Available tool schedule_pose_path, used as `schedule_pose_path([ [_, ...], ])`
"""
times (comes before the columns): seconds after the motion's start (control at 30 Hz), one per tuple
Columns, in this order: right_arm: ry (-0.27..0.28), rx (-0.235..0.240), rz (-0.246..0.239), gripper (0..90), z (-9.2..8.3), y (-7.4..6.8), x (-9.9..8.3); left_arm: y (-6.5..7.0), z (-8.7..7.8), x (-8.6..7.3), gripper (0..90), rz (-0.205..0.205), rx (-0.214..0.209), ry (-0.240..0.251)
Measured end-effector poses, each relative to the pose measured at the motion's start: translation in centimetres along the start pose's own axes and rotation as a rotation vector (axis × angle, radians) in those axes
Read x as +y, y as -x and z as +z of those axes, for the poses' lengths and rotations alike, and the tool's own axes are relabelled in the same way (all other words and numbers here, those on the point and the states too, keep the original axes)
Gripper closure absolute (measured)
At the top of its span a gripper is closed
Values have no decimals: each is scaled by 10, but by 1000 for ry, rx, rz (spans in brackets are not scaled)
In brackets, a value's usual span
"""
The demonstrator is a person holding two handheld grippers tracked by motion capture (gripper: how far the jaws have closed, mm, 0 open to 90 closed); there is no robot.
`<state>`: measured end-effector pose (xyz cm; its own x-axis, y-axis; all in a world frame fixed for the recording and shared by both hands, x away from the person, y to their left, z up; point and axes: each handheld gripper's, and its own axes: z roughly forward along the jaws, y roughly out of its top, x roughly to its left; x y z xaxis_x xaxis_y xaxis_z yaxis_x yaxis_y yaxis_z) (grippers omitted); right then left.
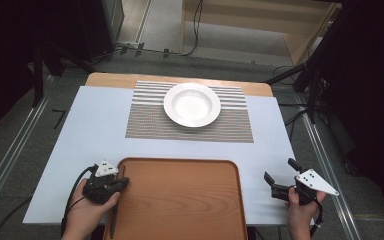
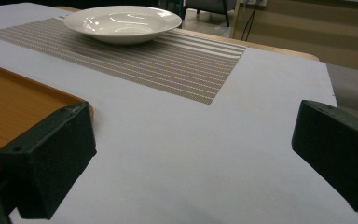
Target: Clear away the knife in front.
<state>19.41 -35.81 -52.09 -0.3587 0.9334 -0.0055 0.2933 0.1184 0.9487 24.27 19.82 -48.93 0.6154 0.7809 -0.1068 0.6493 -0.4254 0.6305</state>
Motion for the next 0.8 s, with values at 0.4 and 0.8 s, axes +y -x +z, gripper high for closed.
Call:
schedule_pose_path([
  [0.4, 0, 0, -1, 0, 0, 0, 0, 0, -15, 2, 359, 47, -66, 232],
  [0.8, 0, 0, 0, 0, 0, 0, 0, -16, -31, -2, 0, 70, -75, 381],
])
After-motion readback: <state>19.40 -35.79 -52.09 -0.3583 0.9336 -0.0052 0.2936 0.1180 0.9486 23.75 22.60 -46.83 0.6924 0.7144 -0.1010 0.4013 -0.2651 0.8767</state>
